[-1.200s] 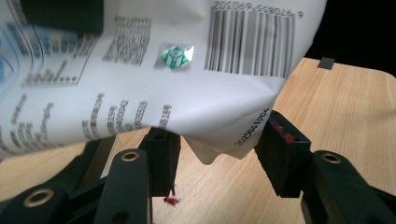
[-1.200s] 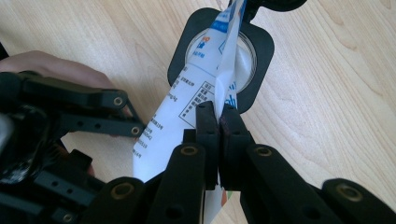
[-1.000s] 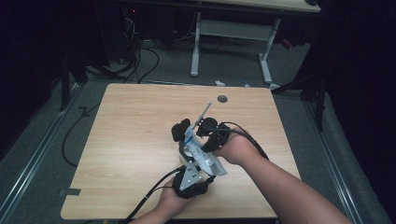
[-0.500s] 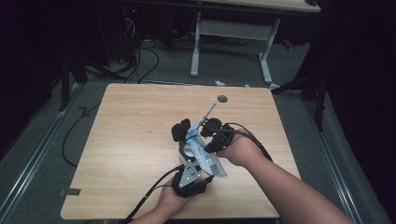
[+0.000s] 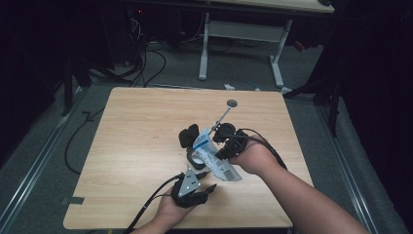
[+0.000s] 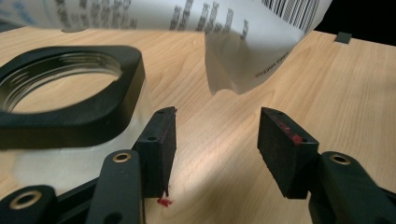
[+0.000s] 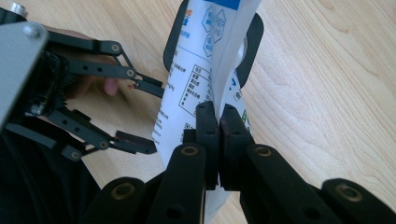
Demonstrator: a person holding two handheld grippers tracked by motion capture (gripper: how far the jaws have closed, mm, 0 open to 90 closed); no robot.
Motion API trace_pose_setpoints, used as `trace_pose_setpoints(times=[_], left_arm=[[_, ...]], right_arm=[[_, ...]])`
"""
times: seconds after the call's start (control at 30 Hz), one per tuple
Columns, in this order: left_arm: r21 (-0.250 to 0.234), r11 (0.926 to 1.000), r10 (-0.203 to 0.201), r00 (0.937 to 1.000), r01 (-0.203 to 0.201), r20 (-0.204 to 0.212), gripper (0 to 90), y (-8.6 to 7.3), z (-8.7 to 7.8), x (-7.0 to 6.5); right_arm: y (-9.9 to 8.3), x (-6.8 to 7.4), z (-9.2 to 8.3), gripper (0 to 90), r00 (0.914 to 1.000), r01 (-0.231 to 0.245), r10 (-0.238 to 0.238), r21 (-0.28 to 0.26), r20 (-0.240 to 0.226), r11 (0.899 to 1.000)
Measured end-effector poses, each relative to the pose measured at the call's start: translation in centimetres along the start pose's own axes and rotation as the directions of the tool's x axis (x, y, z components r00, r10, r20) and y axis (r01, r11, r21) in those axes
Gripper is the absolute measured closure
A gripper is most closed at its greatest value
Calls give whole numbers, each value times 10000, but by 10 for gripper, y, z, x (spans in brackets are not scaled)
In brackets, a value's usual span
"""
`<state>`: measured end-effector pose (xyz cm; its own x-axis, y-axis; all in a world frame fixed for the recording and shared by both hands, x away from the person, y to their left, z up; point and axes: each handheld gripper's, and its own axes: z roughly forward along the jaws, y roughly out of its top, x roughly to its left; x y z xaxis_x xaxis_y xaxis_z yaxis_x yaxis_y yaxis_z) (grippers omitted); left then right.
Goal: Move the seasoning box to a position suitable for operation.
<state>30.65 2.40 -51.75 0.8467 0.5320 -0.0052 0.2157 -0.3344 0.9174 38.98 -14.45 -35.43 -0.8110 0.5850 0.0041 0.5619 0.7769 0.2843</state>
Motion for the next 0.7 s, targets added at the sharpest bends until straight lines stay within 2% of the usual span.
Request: trace_pose_setpoints(times=[0.1, 0.23, 0.37, 0.43, 0.5, 0.6, 0.7], left_arm=[[-106, 9999, -128, 9999, 128, -33, 466, -2, -8, 4], [-192, 9998, -114, 9996, 109, -268, 463, -6, -22, 13], [-242, 9997, -26, 9973, 8, -736, 460, -11, -36, 25], [-284, 9996, -109, 9955, 83, -941, 457, -13, -42, 33], [-335, 9994, -171, 9926, 132, -1202, 453, -15, -47, 41], [-264, 9997, -41, 9852, -5, -1714, 451, -19, -54, 52], [-190, 9998, -49, 9799, 12, -1994, 449, -21, -60, 61]], right_arm=[[0, 1, 1, 886, 10000, -32, 32, 25, 17, 10000], [-1, 1, 2, 886, 10000, -33, 33, 10, 33, 10000], [-1, 1, 4, 885, 10000, -34, 34, 15, 76, 10000], [-2, 1, 3, 885, 9999, -70, 70, 1, 111, 10000], [-3, 0, 3, 884, 9999, -51, 52, -91, 119, 9999], [-6, -2, 1, 884, 9998, -97, 101, -222, 190, 9997], [-10, -5, -1, 884, 9996, -172, 179, -327, 212, 9993]])
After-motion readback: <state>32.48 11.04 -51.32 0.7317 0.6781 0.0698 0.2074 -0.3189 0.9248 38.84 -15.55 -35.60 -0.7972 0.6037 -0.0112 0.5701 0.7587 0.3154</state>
